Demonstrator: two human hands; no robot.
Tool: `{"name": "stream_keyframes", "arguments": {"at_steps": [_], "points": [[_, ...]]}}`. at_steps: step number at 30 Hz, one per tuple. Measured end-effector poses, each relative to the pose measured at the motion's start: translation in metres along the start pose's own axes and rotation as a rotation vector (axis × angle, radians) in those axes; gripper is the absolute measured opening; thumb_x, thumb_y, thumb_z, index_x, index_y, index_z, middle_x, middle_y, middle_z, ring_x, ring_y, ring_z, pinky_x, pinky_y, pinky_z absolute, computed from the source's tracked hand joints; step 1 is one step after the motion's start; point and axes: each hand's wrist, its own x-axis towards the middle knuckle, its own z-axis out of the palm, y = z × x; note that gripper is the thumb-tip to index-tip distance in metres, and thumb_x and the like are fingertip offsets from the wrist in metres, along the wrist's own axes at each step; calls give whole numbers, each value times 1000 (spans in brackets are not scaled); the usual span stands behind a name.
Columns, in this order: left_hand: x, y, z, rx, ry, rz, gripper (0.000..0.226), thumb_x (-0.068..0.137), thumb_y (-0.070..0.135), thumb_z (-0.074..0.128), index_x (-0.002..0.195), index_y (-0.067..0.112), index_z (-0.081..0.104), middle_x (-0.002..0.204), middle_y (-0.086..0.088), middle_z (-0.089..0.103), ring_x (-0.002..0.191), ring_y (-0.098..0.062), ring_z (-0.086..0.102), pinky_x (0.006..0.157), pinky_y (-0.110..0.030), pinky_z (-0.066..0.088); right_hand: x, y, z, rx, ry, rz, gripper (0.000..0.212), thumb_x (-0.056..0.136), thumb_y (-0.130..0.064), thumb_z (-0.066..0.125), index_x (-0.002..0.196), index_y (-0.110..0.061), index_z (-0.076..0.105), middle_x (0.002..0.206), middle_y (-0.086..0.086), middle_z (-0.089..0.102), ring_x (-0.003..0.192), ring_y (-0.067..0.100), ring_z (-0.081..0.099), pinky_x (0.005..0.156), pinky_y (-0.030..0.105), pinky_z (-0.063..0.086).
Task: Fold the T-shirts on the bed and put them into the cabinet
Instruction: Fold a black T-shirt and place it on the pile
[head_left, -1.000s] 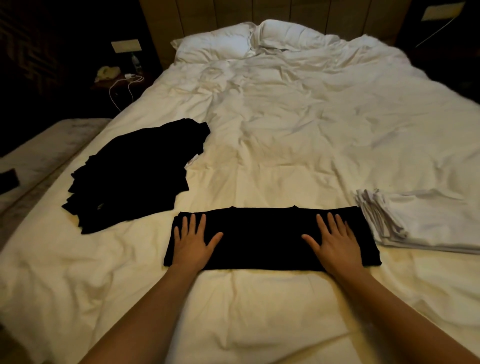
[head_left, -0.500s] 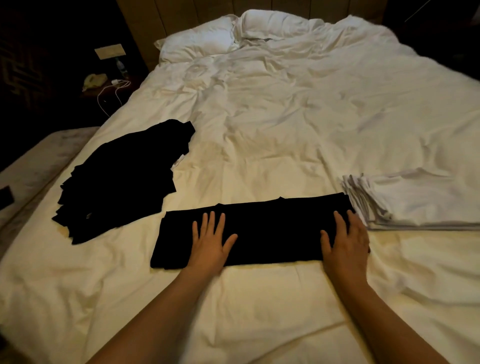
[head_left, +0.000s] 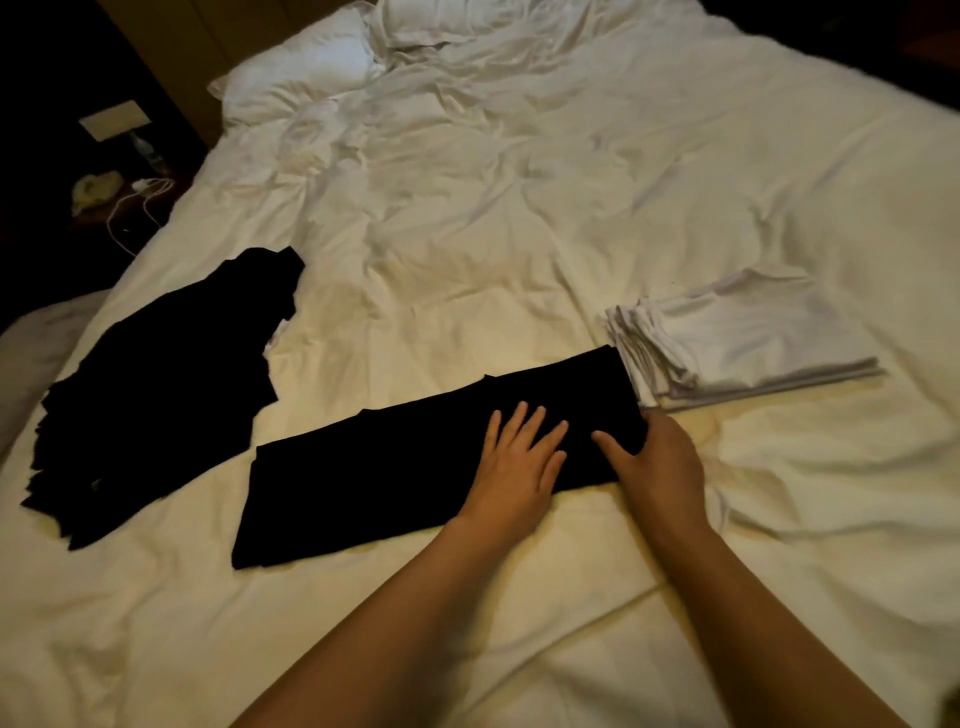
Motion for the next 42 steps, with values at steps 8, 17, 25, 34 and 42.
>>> {"name": "stream_keyframes", "arguments": {"at_steps": [8, 17, 25, 34, 42], "points": [[23, 35, -7, -483, 136, -150, 52, 92, 29, 31, 120, 11, 72, 126, -3, 65, 118, -19, 53, 107, -35, 39, 1, -2, 6, -149, -38, -77, 33, 88, -36, 68, 93, -3, 65, 93, 18, 61, 91, 37, 56, 76, 41, 43], [33, 46, -25, -859, 105, -473, 26, 103, 21, 47, 107, 17, 73, 105, -2, 72, 100, -18, 65, 94, -37, 53, -1, -5, -6, 267, -122, 1, 18, 86, -24, 70, 99, -11, 68, 86, 4, 69, 80, 21, 65, 67, 36, 51], [35, 42, -36, -1314, 2, -764, 52, 82, 58, 71, 117, 19, 71, 108, -7, 74, 100, -25, 70, 92, -39, 56, -29, -27, 10, 383, -309, -321, 27, 83, -14, 72, 104, -23, 57, 99, -8, 61, 89, 3, 58, 70, 11, 43], [7, -8, -42, -1469, 137, -991, 35, 86, 20, 75, 116, 6, 62, 100, -17, 74, 89, -32, 74, 78, -47, 62, -72, -36, 30, 351, -225, -709, 33, 88, -30, 63, 114, -11, 54, 122, 4, 58, 124, 15, 53, 101, 24, 45], [-30, -82, -67, -1293, 243, -883, 28, 93, 18, 67, 119, 10, 66, 105, -7, 73, 93, -23, 71, 72, -30, 57, -77, -38, 50, 269, -309, -509, 50, 96, -51, 47, 133, -17, 51, 138, -3, 48, 131, 11, 45, 108, 35, 41]]}}
